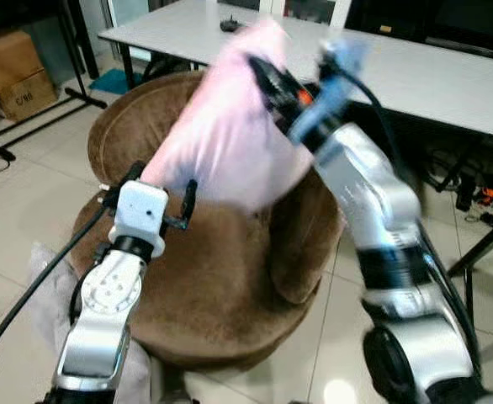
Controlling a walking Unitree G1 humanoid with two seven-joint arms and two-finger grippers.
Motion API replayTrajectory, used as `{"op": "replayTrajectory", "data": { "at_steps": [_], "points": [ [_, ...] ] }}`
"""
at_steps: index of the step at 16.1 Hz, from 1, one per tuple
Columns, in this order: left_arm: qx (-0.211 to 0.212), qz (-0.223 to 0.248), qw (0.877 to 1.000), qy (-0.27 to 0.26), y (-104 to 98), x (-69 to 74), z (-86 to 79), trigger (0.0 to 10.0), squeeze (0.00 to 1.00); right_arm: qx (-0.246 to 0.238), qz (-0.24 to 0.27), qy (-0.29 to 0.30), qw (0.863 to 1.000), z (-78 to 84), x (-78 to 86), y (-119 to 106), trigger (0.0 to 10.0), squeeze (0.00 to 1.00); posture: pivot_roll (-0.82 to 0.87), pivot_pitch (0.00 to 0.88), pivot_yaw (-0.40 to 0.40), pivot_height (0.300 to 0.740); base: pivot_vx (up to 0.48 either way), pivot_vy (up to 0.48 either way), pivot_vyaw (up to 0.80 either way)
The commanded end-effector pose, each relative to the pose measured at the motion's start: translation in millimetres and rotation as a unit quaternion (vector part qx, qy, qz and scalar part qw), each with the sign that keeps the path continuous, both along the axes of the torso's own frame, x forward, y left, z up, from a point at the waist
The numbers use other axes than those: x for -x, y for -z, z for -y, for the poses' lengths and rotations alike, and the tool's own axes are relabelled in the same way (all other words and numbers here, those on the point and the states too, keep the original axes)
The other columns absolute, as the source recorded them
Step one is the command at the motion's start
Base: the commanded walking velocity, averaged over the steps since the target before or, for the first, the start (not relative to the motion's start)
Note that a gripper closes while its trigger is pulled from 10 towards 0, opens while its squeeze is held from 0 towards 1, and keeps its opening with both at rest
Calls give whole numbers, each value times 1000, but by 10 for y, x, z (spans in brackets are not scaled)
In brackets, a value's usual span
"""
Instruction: Move the pillow to the sofa from floor
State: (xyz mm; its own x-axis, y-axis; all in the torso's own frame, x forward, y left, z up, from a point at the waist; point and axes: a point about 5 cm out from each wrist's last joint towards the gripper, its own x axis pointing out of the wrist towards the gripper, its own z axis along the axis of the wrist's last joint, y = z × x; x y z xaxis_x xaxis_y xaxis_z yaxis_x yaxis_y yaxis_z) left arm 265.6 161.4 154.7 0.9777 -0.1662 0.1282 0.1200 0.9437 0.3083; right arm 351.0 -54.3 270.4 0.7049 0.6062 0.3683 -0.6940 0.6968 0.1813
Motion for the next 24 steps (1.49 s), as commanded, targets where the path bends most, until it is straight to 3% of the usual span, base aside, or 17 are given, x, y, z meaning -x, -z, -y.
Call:
{"op": "replayTrajectory", "data": {
  "at_steps": [1, 5, 6, 7, 10, 13, 14, 15, 16, 17, 18, 20, 22, 24],
  "points": [
    [-1, 8, 1000, 2, -34, 17, 21, 10000, 0, 8, 11, 0, 1000, -20, -55, 8, 10000, 0, 101, 0, -77, 740, 0, 0, 0],
    [-1, 3, 1000, 5, -18, 66, 44, 10000, 0, 111, -47, -40, 992, -403, -219, 411, 10000, 0, 128, 0, -93, 740, 0, 0, 0],
    [-4, 1, 1000, 2, -23, 111, 50, 10000, 0, 176, -69, -50, 981, -597, -216, 675, 10000, 0, 172, 0, -124, 740, 0, 0, 0],
    [-5, 1, 1000, -1, -29, 130, 45, 10000, 0, 204, -75, -51, 975, -652, -202, 779, 10000, 0, 172, 0, -124, 740, 0, 0, 0],
    [-9, -3, 1000, -18, -18, 194, -27, 10000, 0, 223, -98, -39, 969, -689, -193, 938, 10000, 0, 188, 0, -144, 740, 0, 0, 0],
    [-16, -24, 999, -13, 21, 197, -74, 10000, 0, 214, -116, 11, 970, -634, -277, 895, 10000, 0, 175, 0, -137, 740, 0, 0, 0],
    [-14, -35, 999, 0, 12, 177, -89, 10000, 169, 207, -116, 22, 971, -614, -299, 862, 10000, 0, 169, 0, -134, 740, 0, 0, 0],
    [-12, -43, 999, 9, 4, 166, -102, 10000, 169, 201, -116, 29, 972, -602, -313, 841, 10000, 0, 162, 0, -128, 740, 0, 0, 0],
    [-30, -42, 997, 55, -105, 128, -88, 10000, 1000, 189, -113, 52, 974, -545, -350, 794, 10000, 0, 156, 0, -122, 740, 0, 0, 0],
    [-41, -41, 996, 69, -150, 109, -84, 10000, 1000, 185, -112, 60, 974, -523, -361, 782, 10000, 0, 156, 0, -122, 740, 0, 0, 0],
    [-64, -41, 993, 93, -337, -12, -69, 10000, 1000, 171, -121, 103, 972, -436, -405, 760, 10000, 0, 154, 0, -114, 740, 0, 0, 0],
    [-81, -48, 992, 89, -378, -60, -75, 10000, 1000, 162, -131, 123, 970, -407, -420, 757, 10000, 0, 152, 0, -106, 740, 0, 0, 0],
    [-130, -47, 989, 43, -485, -173, -135, 10000, 1000, 138, -149, 138, 969, -413, -421, 743, 10000, 0, 147, 0, -100, 740, 0, 0, 0],
    [-191, -26, 981, -14, -620, -251, -296, 10000, 1000, 141, -148, 148, 968, -438, -400, 753, 10000, 0, 143, 0, -98, 740, 0, 0, 0]
  ]
}}
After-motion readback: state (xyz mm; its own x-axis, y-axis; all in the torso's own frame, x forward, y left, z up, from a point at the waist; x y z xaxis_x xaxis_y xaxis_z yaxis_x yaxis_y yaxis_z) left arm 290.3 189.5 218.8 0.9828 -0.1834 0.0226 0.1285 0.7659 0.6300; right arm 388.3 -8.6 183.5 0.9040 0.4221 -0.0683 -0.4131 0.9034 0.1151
